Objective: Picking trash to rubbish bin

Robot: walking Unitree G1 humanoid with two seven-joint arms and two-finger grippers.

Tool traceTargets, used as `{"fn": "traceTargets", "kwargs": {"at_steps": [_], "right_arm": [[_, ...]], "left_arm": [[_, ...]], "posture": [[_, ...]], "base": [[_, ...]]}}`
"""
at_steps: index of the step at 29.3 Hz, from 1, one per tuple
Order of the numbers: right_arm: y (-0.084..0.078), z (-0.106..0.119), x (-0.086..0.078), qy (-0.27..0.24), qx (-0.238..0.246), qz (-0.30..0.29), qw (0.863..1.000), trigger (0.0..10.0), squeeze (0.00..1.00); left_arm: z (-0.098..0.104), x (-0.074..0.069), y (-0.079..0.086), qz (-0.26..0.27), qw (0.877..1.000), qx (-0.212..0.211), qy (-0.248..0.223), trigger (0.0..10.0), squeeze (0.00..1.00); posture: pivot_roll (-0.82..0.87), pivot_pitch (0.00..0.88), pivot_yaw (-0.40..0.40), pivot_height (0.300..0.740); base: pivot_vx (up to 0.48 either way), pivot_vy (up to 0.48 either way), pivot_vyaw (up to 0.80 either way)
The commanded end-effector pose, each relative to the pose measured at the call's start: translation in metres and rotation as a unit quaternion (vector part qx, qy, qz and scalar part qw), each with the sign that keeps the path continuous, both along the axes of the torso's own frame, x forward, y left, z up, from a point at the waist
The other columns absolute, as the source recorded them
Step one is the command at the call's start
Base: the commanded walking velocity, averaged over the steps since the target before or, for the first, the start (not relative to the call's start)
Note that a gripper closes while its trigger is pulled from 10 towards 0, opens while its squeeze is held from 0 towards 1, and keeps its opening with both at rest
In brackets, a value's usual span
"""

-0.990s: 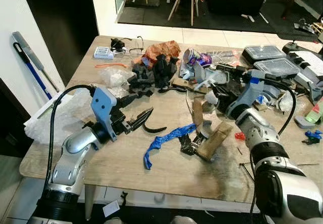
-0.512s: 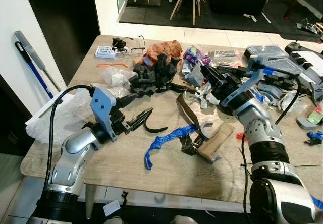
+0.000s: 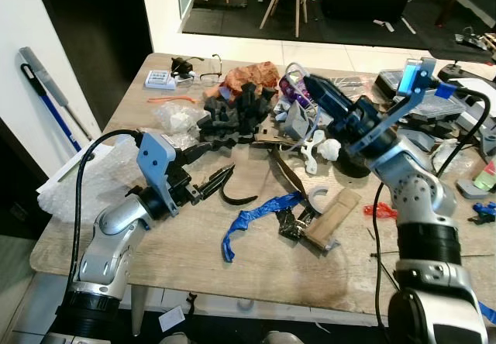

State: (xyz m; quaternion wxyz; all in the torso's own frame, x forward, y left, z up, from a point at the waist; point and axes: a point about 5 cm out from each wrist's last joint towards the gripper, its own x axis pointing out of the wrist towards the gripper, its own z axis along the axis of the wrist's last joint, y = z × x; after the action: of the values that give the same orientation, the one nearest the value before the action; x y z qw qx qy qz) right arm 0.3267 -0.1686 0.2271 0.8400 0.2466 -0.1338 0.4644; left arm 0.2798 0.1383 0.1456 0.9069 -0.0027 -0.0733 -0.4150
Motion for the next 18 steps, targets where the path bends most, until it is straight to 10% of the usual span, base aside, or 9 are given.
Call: {"fn": "traceTargets", "kwargs": {"at_steps": [1, 18], "right_arm": [[-0.002, 0.009, -0.005, -0.011, 0.008, 0.011, 1.0, 0.0, 0.0], [-0.02, 0.083, -0.014, -0.082, 0.137, -0.018, 0.987, 0.0, 0.0]], "left_arm": [[0.001, -0.001, 0.002, -0.002, 1.0, -0.012, 0.005, 10.0, 0.0], [0.008, -0.007, 0.006, -0.025, 0.998, -0.055, 0.011, 10.0, 0.0]], "posture": [[0.01, 0.0, -0.025, 0.74], [0.01, 0.0, -0.024, 0.74]], "base": [[0.0, 0.0, 0.0], [0.0, 0.0, 0.0]]}}
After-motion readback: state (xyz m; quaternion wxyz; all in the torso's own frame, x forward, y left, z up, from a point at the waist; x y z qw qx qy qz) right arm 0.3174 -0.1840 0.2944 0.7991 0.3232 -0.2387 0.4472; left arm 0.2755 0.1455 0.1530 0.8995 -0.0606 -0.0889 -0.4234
